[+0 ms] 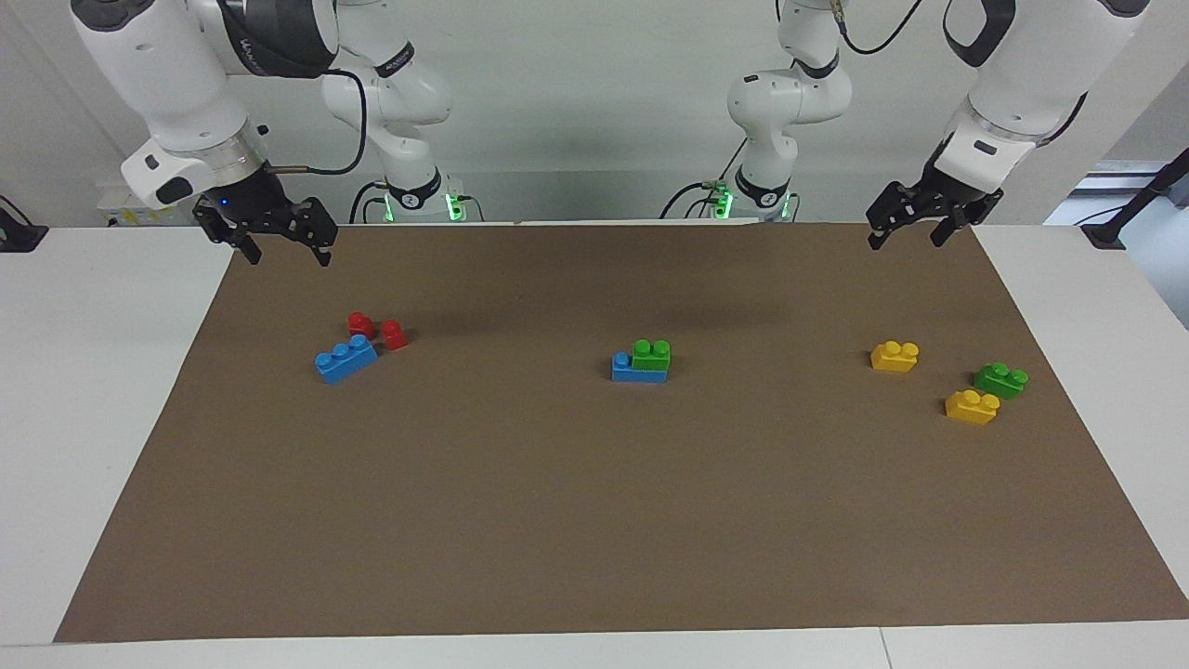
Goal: Remove green block with left arm and hold with right
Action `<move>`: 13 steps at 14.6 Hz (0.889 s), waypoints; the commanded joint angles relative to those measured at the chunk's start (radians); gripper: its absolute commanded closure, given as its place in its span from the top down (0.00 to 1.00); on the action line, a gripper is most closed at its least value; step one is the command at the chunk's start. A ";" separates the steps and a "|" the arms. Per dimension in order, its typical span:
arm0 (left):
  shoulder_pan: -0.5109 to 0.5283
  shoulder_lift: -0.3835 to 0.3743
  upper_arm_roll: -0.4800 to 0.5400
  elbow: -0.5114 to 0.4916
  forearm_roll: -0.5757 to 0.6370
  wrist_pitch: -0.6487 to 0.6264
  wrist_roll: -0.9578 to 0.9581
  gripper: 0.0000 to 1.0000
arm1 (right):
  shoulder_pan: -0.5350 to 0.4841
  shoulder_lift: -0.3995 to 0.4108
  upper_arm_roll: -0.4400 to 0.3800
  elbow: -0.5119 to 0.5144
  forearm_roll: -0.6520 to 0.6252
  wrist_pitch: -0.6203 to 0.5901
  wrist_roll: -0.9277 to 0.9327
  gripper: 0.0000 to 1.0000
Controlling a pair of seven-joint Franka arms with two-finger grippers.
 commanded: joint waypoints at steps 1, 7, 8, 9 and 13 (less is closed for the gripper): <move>0.002 0.015 -0.005 0.026 0.020 -0.003 0.008 1.00 | -0.018 -0.016 0.015 -0.010 -0.016 0.001 -0.030 1.00; 0.002 0.015 -0.005 0.026 0.020 0.002 0.005 1.00 | -0.024 -0.016 0.011 -0.002 -0.006 0.045 -0.067 1.00; 0.002 0.013 -0.005 0.023 0.020 0.009 0.001 1.00 | -0.026 -0.016 0.009 -0.004 -0.001 0.062 -0.056 1.00; 0.002 0.012 -0.005 0.019 0.018 0.015 -0.004 1.00 | -0.017 -0.017 0.011 -0.008 -0.001 0.064 -0.003 1.00; 0.001 -0.001 -0.009 -0.020 0.018 0.063 -0.142 1.00 | 0.034 -0.013 0.034 -0.015 0.000 0.068 0.348 1.00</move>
